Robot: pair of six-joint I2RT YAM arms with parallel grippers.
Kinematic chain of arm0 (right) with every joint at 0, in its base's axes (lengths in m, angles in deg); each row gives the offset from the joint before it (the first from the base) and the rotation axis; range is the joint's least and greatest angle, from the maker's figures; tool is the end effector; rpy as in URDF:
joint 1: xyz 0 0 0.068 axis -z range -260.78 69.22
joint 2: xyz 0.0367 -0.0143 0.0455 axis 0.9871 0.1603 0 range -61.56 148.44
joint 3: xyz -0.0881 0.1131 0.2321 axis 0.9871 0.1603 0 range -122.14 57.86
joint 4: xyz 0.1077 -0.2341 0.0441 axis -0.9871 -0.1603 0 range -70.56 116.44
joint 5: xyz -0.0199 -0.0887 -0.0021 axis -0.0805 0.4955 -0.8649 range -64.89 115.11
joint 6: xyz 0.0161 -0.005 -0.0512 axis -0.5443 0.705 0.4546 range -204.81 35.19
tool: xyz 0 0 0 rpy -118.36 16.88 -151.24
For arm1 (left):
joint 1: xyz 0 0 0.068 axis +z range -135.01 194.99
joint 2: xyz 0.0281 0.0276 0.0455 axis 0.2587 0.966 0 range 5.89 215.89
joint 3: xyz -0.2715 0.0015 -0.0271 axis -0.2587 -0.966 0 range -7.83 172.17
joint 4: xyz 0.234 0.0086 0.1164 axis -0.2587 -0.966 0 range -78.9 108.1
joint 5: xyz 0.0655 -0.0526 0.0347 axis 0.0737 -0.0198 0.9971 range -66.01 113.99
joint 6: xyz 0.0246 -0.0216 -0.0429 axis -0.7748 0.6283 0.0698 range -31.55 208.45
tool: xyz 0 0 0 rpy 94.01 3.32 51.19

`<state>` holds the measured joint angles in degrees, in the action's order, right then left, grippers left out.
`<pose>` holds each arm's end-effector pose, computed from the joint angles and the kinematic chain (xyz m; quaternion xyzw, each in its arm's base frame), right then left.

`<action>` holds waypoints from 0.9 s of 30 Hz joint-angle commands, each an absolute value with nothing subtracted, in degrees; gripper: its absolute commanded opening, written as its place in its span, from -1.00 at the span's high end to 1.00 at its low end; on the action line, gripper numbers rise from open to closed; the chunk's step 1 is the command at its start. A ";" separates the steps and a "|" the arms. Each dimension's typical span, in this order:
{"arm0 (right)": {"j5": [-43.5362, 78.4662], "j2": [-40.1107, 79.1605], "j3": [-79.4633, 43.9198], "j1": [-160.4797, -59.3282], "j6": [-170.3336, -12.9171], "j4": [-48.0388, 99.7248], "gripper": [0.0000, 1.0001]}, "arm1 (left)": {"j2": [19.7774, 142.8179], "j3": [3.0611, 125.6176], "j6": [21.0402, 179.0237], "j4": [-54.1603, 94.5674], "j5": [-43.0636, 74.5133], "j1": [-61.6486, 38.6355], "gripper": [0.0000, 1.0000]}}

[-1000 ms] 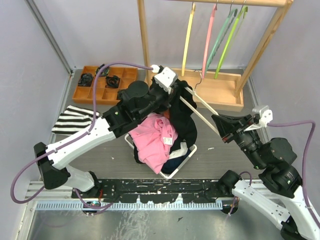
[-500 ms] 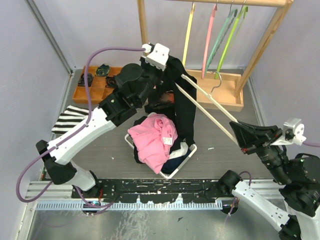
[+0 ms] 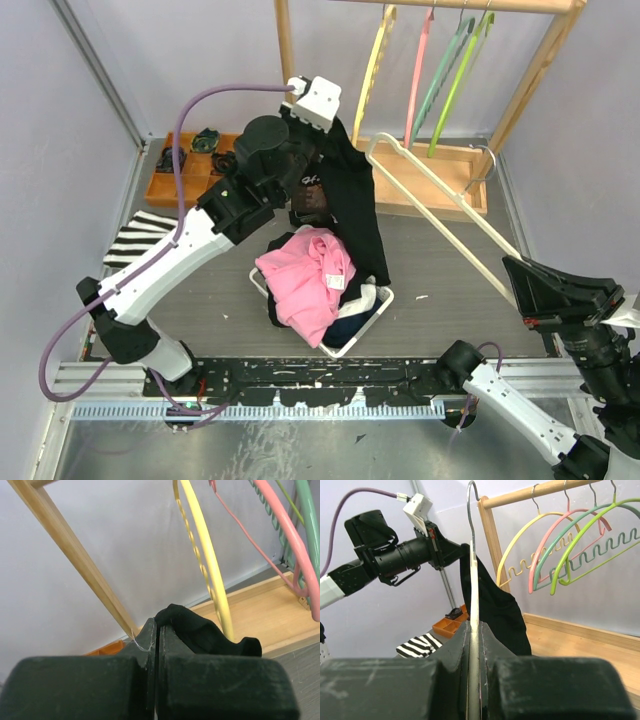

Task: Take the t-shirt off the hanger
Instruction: Remove the T-shirt from the hanger, then place the T-shirt in the bin.

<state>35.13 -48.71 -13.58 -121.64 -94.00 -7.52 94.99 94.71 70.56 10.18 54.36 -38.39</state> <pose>-0.0427 -0.0451 0.4580 -0.0760 0.5376 0.3120 0.7797 0.2200 -0.2657 0.5028 0.2204 0.6402 -0.0500 0.7342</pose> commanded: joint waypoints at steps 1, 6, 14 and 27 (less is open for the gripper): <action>35.85 -47.54 -14.10 -121.27 -94.13 -5.30 0.98 | 93.30 99.21 70.88 10.06 52.95 -38.14 1.00; 40.56 -48.72 -12.49 -120.97 -94.57 -2.63 0.99 | 90.57 100.08 73.78 7.64 45.83 -38.18 1.00; 47.24 -48.13 -11.28 -120.91 -94.73 -1.92 0.99 | 83.10 101.24 79.67 6.93 34.19 -38.23 1.00; 46.78 -46.58 -10.47 -120.92 -94.49 -0.57 0.99 | 73.62 100.42 86.71 5.18 27.20 -38.18 1.00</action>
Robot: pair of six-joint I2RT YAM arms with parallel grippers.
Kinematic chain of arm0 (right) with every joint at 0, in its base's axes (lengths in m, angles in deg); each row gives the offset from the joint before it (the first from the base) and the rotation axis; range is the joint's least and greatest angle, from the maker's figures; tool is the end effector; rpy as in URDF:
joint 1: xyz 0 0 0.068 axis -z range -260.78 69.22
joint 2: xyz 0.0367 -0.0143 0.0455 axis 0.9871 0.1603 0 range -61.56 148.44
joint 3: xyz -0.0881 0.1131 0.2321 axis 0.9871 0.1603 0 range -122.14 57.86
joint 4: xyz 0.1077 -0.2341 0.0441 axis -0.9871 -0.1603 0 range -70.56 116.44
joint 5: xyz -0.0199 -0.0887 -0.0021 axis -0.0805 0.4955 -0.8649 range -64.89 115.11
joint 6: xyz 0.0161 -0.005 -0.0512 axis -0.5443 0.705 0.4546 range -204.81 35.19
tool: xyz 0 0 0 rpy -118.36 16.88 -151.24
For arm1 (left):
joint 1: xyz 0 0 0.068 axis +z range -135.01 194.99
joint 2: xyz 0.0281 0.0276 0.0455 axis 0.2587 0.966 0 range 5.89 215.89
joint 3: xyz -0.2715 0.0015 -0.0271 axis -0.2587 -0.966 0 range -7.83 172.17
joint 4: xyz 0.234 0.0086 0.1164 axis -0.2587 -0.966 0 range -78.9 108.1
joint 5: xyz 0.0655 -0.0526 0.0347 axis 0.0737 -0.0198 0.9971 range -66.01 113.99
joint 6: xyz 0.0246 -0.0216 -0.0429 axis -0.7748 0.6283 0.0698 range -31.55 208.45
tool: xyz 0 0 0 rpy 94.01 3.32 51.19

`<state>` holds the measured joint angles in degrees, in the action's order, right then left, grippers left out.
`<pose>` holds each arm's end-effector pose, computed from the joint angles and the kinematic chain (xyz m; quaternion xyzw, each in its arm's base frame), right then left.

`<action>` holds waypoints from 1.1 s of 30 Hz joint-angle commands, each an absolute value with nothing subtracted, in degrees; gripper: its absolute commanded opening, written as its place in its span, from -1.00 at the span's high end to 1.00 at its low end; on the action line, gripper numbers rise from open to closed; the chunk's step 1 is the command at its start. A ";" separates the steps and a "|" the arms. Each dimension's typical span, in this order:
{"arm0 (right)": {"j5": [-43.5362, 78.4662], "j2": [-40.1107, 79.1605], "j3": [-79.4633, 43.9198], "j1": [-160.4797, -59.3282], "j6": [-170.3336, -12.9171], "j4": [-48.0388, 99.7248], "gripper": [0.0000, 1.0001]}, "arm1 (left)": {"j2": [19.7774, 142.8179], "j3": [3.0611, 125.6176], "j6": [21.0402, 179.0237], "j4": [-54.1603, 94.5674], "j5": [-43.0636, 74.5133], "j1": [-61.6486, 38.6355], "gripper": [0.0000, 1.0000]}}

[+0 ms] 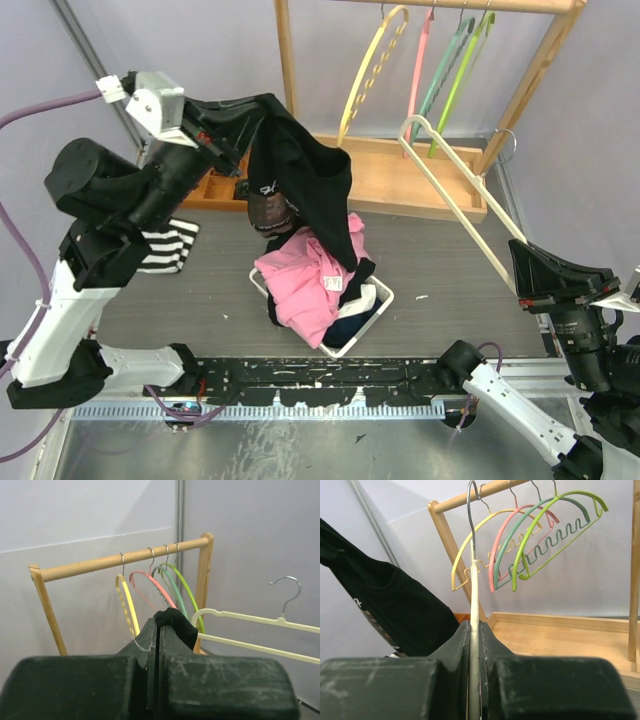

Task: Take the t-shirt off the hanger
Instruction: Place the T-shirt in the bin.

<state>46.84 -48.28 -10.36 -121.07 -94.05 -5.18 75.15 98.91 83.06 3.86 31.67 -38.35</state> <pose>-0.0274 -0.0405 0.4515 0.0073 0.5622 0.2496 0.7884 0.1143 -0.1454 0.6002 0.2204 0.5058 -0.3049 0.7763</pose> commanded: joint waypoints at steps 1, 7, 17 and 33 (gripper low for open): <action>46.69 -46.61 -10.41 -120.86 -94.51 -0.44 0.99 | 73.50 100.56 87.47 5.17 26.45 -38.18 1.00; 46.50 -46.50 -10.81 -120.86 -94.28 -0.61 0.99 | 75.37 105.04 92.30 3.63 21.94 -38.18 1.00; 47.00 -47.70 -11.69 -120.86 -94.10 -1.85 0.99 | 80.93 116.00 94.57 -0.13 20.69 -38.19 1.00; 46.62 -48.11 -12.26 -120.88 -94.30 -1.86 0.99 | 84.90 127.54 97.49 -3.39 20.36 -38.18 1.00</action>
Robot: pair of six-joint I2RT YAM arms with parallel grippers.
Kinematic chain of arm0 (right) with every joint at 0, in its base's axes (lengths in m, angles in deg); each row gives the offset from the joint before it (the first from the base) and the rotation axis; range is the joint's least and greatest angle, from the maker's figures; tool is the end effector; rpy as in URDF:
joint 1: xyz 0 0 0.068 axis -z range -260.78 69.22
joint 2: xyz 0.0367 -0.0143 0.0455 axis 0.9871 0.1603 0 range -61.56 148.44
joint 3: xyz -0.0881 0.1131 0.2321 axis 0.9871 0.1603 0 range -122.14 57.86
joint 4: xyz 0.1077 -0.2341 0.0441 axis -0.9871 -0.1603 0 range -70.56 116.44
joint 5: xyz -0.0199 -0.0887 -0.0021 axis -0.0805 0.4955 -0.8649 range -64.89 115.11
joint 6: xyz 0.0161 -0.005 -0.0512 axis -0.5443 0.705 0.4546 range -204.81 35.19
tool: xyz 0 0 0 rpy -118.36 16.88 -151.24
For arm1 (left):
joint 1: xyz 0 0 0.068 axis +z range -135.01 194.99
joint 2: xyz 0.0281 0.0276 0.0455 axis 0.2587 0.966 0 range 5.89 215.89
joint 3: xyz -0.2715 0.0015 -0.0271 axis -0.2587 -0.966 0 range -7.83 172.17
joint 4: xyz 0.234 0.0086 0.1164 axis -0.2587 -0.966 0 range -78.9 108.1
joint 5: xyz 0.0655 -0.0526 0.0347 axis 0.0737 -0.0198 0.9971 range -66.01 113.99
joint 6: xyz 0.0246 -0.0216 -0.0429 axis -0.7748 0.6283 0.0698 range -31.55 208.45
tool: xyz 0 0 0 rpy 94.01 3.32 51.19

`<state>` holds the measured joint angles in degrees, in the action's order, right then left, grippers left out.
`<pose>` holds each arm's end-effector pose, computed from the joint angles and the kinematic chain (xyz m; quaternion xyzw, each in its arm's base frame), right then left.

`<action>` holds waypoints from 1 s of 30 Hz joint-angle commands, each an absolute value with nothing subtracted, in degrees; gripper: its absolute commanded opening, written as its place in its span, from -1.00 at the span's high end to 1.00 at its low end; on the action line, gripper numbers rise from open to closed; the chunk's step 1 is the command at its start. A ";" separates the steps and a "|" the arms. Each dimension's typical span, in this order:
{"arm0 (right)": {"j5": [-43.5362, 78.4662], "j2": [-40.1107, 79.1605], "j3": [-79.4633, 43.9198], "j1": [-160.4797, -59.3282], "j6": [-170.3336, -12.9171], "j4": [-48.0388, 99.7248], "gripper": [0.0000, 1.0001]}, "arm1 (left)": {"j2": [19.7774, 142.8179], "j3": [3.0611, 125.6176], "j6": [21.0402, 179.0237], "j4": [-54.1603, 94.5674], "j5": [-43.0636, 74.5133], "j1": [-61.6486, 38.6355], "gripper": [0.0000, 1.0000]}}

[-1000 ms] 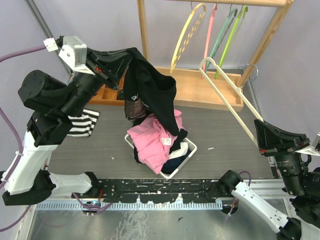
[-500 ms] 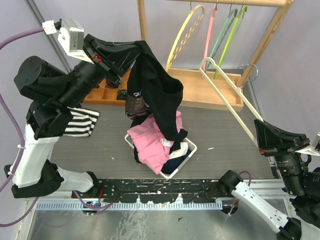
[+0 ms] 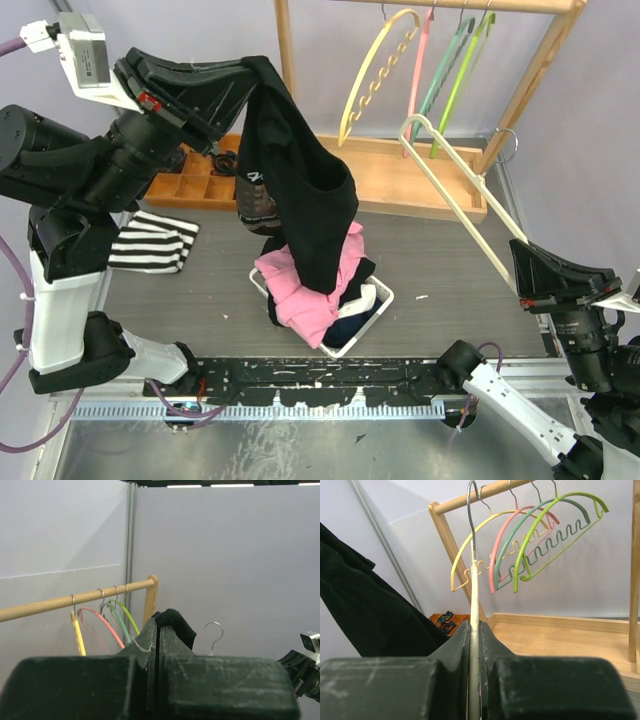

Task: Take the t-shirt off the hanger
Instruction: Place the T-shirt in the bin.

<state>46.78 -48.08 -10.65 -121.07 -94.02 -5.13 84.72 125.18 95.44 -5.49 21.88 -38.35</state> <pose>-0.0276 -0.0406 0.4528 0.0072 0.5612 0.2502 0.7889 0.0934 -0.1275 0.6621 0.2097 0.4492 -0.4442 0.7463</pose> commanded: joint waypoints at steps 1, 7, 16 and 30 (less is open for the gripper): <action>46.63 -48.11 -12.27 -120.90 -94.24 -1.94 0.99 | 85.04 127.46 97.92 -3.27 20.12 -38.25 1.00; 46.85 -48.52 -11.66 -120.88 -94.36 -1.73 0.99 | 85.02 122.57 103.12 0.27 16.82 -38.20 1.00; 48.65 -48.46 -10.51 -120.87 -94.07 -1.92 0.99 | 84.56 108.52 102.98 2.37 20.49 -45.58 1.00; 48.71 -48.24 -9.38 -120.87 -93.99 -1.11 0.98 | 75.70 87.14 93.46 0.18 44.36 -51.04 1.00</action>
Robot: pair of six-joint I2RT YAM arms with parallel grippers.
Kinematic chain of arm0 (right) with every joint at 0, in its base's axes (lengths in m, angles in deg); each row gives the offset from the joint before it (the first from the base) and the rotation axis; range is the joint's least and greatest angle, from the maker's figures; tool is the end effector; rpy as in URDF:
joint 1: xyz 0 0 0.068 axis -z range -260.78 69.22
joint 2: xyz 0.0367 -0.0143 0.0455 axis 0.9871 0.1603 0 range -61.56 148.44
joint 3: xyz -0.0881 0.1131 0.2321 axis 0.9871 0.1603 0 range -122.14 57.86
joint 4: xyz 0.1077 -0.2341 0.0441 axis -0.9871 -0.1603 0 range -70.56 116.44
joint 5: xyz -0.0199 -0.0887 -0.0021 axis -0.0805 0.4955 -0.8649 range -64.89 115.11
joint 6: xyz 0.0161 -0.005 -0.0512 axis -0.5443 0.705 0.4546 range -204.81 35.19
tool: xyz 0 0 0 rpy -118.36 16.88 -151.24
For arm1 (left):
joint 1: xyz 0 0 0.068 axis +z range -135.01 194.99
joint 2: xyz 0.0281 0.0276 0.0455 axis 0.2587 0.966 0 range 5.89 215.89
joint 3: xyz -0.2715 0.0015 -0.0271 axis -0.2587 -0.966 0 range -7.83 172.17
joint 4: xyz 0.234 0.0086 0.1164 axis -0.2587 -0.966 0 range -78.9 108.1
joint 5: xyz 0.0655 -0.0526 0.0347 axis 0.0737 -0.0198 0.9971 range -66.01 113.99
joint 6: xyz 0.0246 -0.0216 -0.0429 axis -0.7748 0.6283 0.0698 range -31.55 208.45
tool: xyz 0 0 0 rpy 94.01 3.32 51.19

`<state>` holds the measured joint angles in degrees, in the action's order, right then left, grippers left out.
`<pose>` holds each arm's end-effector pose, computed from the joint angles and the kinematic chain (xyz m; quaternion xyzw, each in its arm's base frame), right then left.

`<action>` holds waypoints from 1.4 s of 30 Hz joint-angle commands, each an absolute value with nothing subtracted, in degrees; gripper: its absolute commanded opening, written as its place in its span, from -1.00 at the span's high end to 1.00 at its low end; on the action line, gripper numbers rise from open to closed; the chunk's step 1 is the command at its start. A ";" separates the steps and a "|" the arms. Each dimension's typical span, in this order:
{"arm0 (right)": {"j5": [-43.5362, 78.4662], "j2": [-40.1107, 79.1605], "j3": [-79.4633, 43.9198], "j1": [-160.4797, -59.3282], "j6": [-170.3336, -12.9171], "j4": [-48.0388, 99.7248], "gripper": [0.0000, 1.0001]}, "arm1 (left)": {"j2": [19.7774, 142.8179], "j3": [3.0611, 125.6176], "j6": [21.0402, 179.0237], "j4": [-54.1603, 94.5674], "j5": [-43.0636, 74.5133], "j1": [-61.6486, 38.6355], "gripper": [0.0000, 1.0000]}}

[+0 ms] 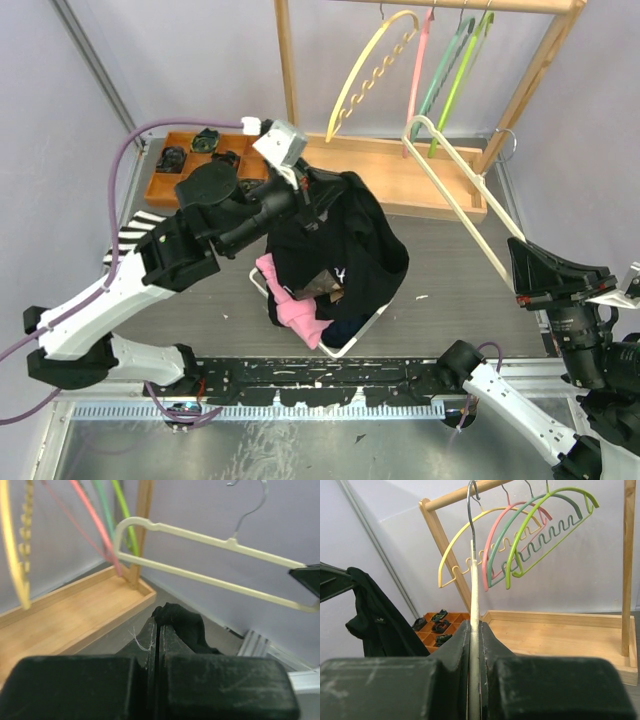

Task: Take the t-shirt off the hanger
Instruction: Place the T-shirt in the bin.

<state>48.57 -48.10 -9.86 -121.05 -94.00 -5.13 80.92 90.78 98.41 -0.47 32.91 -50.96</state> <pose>-0.0244 -0.0392 0.4500 0.0178 0.5681 0.2386 0.7874 0.1116 -0.2362 0.5311 0.2655 0.6216 -0.4107 0.6120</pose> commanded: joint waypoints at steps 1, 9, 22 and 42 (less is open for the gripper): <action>48.67 -48.16 -9.19 -120.87 -93.98 -1.10 0.99 | 74.91 85.42 92.52 0.25 46.81 -51.02 1.00; 47.91 -46.76 -8.92 -120.91 -94.13 -0.37 0.99 | 67.13 69.48 87.95 3.11 63.08 -51.01 1.00; 46.70 -42.20 -7.70 -120.93 -94.39 1.57 0.99 | 66.26 50.52 89.97 -0.52 81.98 -50.49 1.00; 45.67 -37.09 -5.90 -120.88 -93.44 6.14 0.99 | 70.25 39.60 103.45 -2.62 76.02 -50.45 0.94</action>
<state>46.43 -38.64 -5.07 -121.05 -93.96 1.05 69.88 37.60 102.45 -2.78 73.96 -50.68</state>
